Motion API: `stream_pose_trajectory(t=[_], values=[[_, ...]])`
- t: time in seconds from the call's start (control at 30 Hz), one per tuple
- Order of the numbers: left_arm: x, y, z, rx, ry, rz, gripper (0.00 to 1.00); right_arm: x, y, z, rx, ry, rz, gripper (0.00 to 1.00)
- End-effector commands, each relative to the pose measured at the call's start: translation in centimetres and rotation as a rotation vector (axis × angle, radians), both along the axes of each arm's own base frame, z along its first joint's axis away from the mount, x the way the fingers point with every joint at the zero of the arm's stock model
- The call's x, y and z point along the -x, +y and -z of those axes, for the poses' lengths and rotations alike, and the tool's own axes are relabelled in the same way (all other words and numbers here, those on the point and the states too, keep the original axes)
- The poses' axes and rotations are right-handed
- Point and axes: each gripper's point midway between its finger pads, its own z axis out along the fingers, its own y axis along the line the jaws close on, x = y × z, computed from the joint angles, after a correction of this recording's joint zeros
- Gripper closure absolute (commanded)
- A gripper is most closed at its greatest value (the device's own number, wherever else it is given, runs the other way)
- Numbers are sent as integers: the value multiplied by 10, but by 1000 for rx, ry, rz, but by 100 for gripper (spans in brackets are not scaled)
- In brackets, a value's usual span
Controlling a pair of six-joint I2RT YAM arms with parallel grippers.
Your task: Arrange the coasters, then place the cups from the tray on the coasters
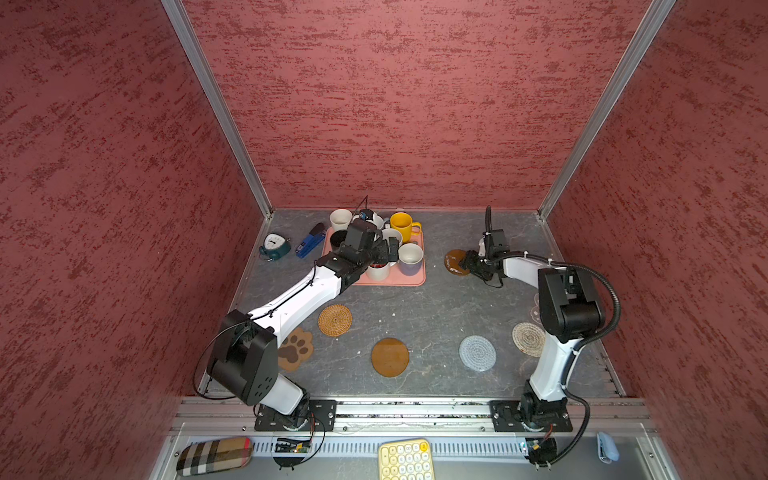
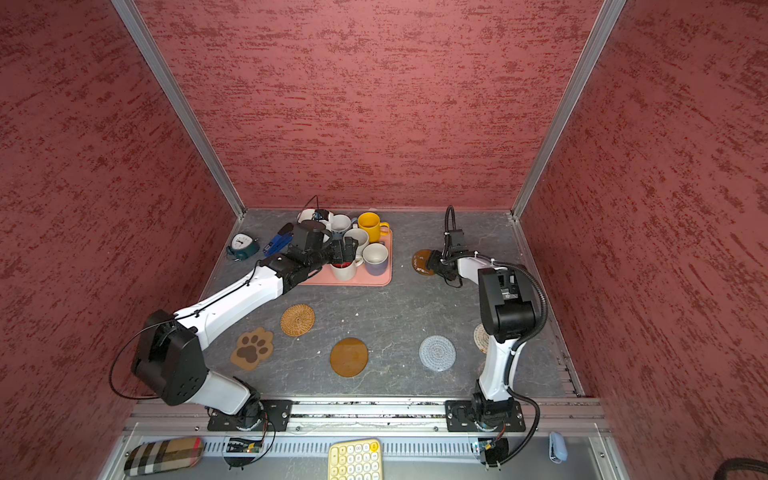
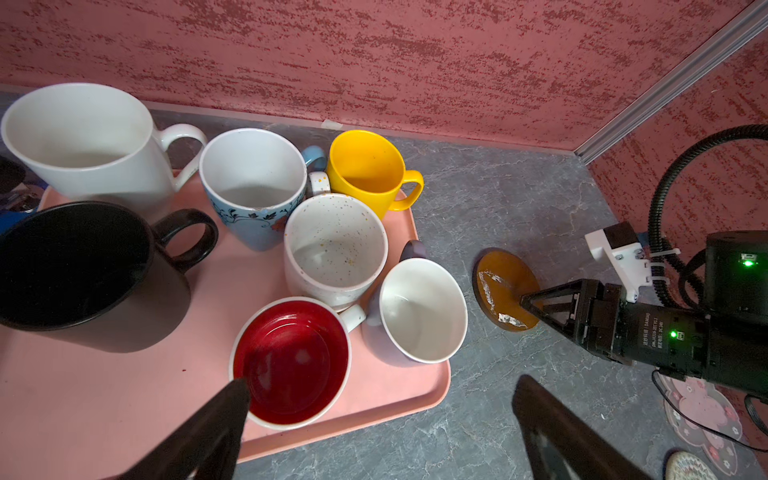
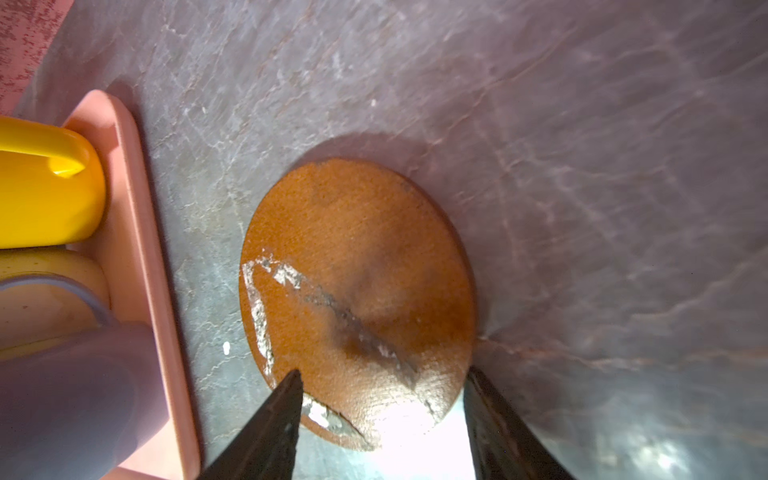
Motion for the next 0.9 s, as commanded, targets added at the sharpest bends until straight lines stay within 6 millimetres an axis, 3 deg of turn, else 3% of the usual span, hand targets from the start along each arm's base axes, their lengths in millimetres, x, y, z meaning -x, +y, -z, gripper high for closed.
stream_pose_trajectory(t=[0.0,0.17,0.33,0.63,0.87], values=[[1,2,-14,7,-29,-10,1,3,17,18,-54,62,6,38],[-1,1,-17,5,-27,-8,0,-11,35,13,-74,45,4,37],[-2,2,-16,-1,-25,-7,0,-16,54,12,-73,41,-23,30],[4,5,-17,4,-23,-11,0,3,62,20,-32,54,-27,27],[13,11,-19,24,-26,-23,0,15,81,17,-1,48,-72,23]])
